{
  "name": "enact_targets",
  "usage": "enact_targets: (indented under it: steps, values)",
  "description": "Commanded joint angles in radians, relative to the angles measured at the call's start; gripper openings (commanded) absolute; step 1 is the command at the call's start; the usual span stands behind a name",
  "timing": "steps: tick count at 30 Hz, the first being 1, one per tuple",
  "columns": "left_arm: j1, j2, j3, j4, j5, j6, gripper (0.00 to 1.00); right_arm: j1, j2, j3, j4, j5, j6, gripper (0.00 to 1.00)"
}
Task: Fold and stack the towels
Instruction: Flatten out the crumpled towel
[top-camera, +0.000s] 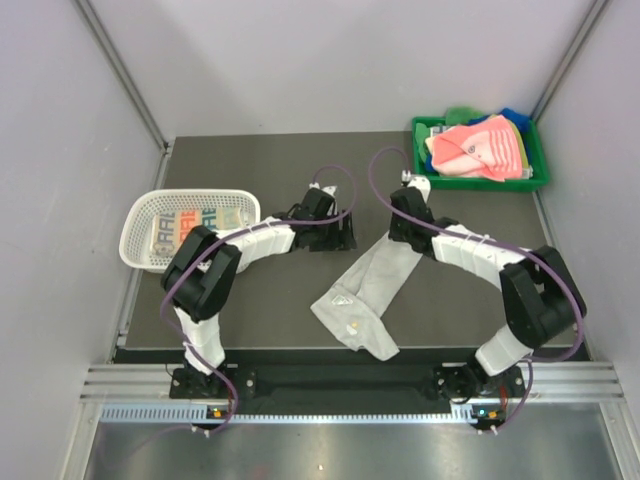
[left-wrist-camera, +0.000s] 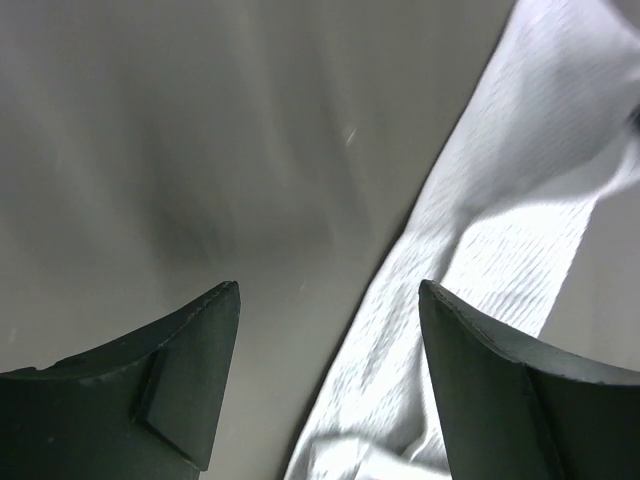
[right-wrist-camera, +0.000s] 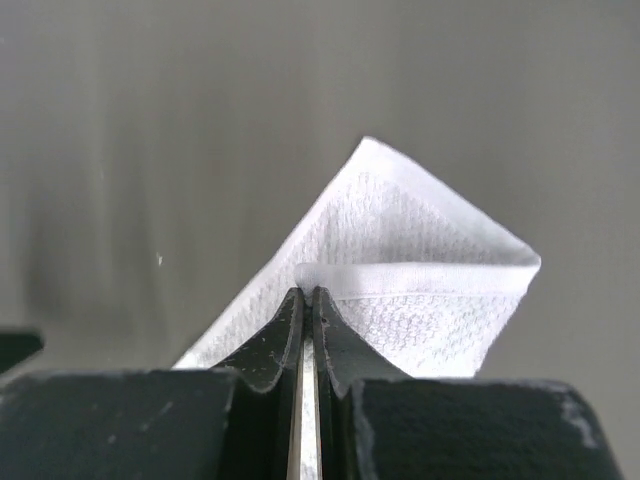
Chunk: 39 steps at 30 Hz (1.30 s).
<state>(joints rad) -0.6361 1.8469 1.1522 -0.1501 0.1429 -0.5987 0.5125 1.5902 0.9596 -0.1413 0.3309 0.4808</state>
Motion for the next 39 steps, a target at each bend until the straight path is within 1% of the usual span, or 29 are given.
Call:
enact_targets:
  steps: [1,9,10,11,18,21,24,26,30,31,35,39]
  values:
    - [-0.001,0.05,0.098,0.095,0.033,0.049,0.77,-0.012,-0.071,-0.053,0.02,-0.055,0.013,0.0]
    - [-0.002,0.207,0.276,0.142,0.135,0.123,0.77,-0.02,-0.213,-0.242,-0.009,-0.023,0.088,0.0]
    - [-0.004,0.239,0.294,0.185,0.145,0.125,0.77,-0.023,-0.219,-0.255,-0.011,-0.013,0.093,0.0]
    - [-0.004,0.253,0.303,0.193,0.159,0.125,0.77,-0.023,-0.229,-0.28,-0.012,-0.009,0.1,0.0]
    - [-0.01,0.371,0.376,0.285,0.233,0.123,0.77,-0.042,-0.259,-0.346,0.0,-0.003,0.122,0.0]
    - [-0.023,0.437,0.438,0.294,0.244,0.12,0.77,-0.051,-0.262,-0.357,0.003,-0.012,0.122,0.0]
    - [-0.042,0.478,0.487,0.256,0.238,0.131,0.75,-0.058,-0.275,-0.364,0.003,-0.016,0.122,0.0]
    - [-0.05,0.509,0.52,0.236,0.204,0.135,0.74,-0.065,-0.288,-0.369,0.003,-0.023,0.122,0.0]
    - [-0.088,0.561,0.596,0.117,0.134,0.18,0.72,-0.077,-0.308,-0.372,0.002,-0.029,0.119,0.0]
    - [-0.094,0.566,0.606,0.097,0.097,0.189,0.72,-0.077,-0.309,-0.372,0.002,-0.032,0.119,0.0]
    - [-0.106,0.584,0.627,0.046,0.032,0.2,0.7,-0.078,-0.32,-0.369,0.005,-0.041,0.119,0.0]
    - [-0.12,0.601,0.636,0.015,-0.008,0.214,0.67,-0.081,-0.326,-0.371,0.009,-0.043,0.117,0.0]
